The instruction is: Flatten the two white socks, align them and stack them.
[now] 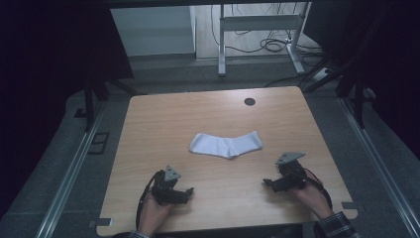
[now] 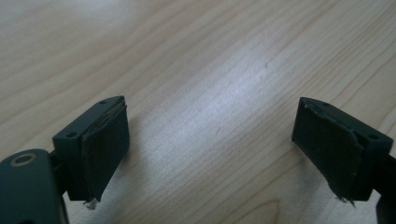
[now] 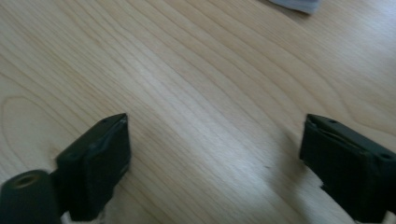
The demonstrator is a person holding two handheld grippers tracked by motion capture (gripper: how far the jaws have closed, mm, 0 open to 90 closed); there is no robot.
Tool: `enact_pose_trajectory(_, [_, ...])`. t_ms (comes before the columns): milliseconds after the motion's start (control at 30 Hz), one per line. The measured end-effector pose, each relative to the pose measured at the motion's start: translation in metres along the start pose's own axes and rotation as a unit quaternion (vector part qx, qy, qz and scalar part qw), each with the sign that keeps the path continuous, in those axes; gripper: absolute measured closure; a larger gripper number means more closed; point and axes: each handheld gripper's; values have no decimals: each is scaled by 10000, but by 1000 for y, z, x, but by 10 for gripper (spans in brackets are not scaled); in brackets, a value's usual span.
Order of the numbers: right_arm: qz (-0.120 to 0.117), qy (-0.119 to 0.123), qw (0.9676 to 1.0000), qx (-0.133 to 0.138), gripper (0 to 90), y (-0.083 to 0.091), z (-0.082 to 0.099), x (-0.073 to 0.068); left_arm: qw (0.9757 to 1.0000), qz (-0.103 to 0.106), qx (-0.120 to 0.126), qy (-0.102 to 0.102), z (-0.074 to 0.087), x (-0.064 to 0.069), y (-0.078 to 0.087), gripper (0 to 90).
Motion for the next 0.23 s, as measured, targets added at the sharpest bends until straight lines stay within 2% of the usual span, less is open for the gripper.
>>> enact_pose_trajectory(100, [-68,-17,9999,92,66,-1,3,1,9999,27,115,-39,3,0,0,113])
enact_pose_trajectory(233, [-84,-38,9997,210,54,-1,5,2,9999,30,118,-47,3,0,0,112])
Point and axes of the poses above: each handheld gripper's, and its own axes: y roughly backward along the jaws, z roughly out of its underside, x roughly to its right, and after that the axes turned 5 degrees about -y, right-handed
